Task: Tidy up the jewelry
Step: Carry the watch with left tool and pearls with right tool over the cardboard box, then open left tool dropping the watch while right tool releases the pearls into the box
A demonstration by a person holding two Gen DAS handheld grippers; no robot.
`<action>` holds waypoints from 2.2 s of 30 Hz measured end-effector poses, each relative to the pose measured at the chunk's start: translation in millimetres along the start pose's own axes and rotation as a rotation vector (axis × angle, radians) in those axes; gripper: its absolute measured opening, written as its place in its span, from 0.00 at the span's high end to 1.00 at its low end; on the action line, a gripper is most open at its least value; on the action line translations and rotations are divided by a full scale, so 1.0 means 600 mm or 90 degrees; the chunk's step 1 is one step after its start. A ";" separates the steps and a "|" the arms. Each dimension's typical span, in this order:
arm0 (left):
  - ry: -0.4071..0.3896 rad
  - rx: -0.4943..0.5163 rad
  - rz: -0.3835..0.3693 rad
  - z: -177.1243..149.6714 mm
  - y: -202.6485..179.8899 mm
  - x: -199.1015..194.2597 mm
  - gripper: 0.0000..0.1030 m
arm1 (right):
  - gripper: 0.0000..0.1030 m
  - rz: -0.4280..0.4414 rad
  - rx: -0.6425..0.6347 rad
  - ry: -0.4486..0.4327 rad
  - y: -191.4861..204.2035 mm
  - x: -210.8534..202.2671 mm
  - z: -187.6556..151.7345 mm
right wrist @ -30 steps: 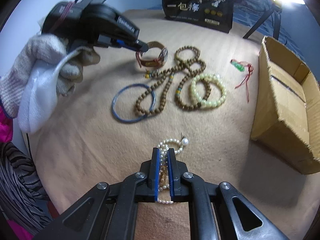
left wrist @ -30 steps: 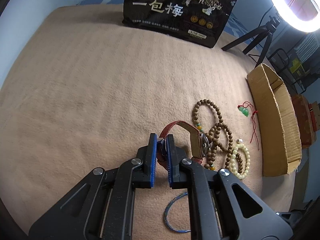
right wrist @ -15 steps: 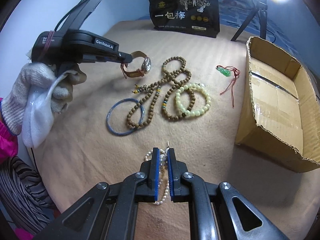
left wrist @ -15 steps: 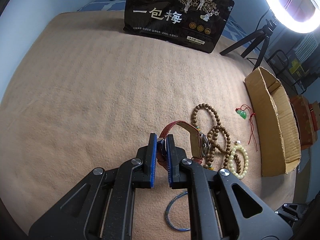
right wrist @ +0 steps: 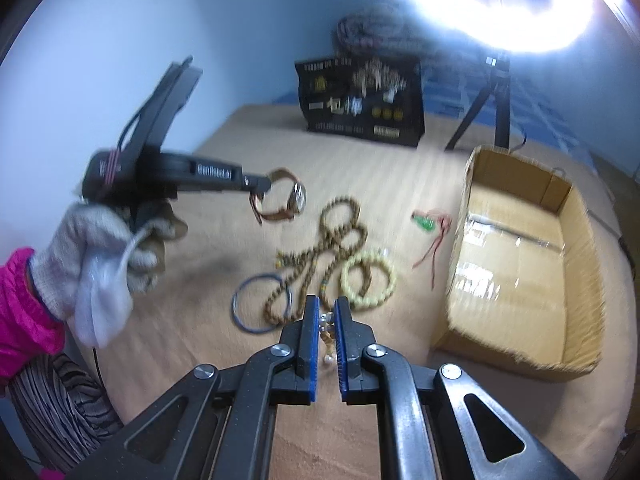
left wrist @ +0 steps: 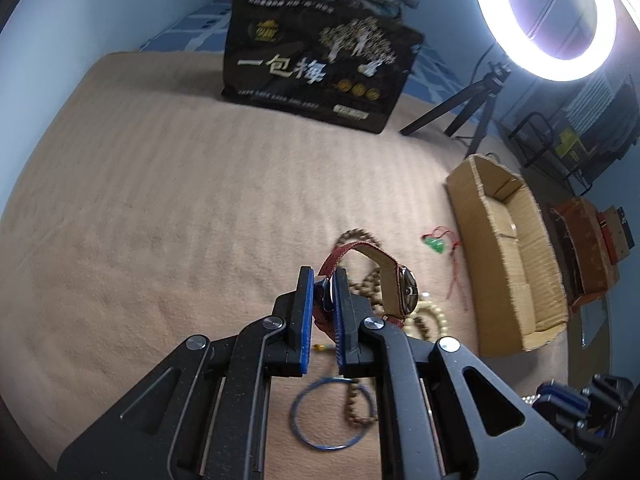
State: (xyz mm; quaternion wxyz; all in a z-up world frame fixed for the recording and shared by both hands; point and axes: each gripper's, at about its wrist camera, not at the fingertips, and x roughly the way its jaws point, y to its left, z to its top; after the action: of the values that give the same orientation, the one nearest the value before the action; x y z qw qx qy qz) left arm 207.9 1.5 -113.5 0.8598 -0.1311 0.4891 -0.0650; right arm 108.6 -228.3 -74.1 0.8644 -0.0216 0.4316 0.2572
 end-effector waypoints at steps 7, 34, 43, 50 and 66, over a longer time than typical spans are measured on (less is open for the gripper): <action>-0.017 0.023 -0.037 0.001 -0.049 -0.024 0.93 | 0.95 -0.018 0.008 -0.047 -0.018 -0.029 0.036; 0.022 0.118 -0.141 -0.043 -0.270 0.027 0.93 | 0.95 -0.143 0.129 -0.062 -0.222 -0.040 0.071; 0.041 0.134 -0.152 -0.054 -0.300 0.055 0.93 | 0.95 -0.164 0.154 -0.034 -0.259 -0.019 0.056; 0.049 0.141 -0.168 -0.057 -0.308 0.061 0.88 | 0.67 -0.169 0.161 -0.033 -0.264 -0.018 0.052; 0.025 0.175 -0.123 -0.061 -0.292 0.047 0.71 | 0.45 -0.184 0.157 -0.048 -0.254 -0.031 0.052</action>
State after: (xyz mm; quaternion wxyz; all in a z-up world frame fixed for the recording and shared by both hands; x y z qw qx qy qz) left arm 193.7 -178.7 -104.2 0.8499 -0.0571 0.4772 -0.2162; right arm 193.0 -359.9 -68.6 0.9038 0.0326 0.4199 0.0761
